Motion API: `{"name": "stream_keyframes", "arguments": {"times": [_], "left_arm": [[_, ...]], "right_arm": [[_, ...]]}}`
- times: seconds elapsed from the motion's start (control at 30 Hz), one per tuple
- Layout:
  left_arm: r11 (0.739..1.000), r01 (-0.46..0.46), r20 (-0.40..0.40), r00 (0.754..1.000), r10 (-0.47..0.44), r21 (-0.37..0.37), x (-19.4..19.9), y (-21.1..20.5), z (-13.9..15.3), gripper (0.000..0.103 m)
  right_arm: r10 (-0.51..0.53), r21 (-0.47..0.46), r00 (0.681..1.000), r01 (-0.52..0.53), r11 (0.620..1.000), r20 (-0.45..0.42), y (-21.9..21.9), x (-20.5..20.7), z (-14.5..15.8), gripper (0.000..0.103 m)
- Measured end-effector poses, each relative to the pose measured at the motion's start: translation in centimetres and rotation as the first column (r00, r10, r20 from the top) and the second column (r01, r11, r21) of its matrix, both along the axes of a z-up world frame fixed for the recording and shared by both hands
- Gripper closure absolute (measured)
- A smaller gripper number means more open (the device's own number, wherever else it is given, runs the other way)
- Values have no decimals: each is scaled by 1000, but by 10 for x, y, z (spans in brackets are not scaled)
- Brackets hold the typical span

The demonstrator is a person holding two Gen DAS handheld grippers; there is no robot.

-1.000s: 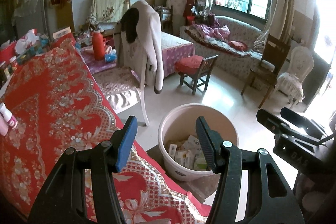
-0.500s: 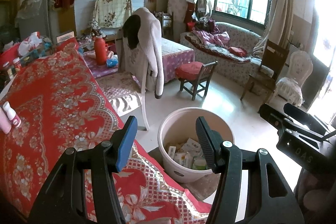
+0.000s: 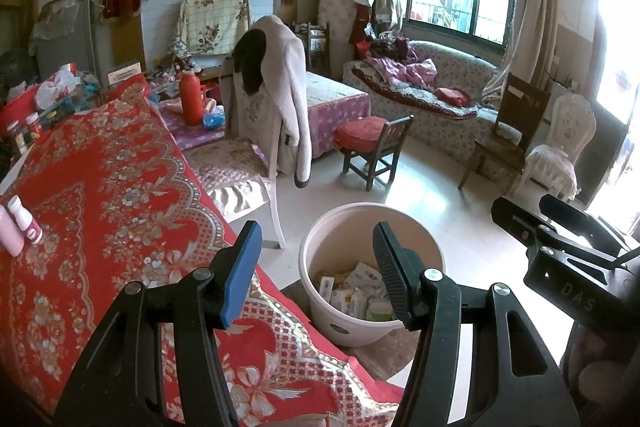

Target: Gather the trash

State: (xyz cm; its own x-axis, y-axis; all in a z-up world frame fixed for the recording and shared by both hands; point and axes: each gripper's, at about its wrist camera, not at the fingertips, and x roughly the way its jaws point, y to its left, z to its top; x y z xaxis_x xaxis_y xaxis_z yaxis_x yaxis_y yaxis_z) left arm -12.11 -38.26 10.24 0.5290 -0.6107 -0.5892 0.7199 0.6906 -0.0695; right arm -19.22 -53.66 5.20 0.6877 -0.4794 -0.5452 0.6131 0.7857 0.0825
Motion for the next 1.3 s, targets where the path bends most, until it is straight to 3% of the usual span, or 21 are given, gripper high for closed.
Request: {"name": "stream_keyframes", "arguments": {"times": [1.3], "left_arm": [[1000,-6,-20,1000,6,9,3,0,-7,46]], "right_arm": [[19,31,999,-18,999,-34,-5,4,-17,29]]}}
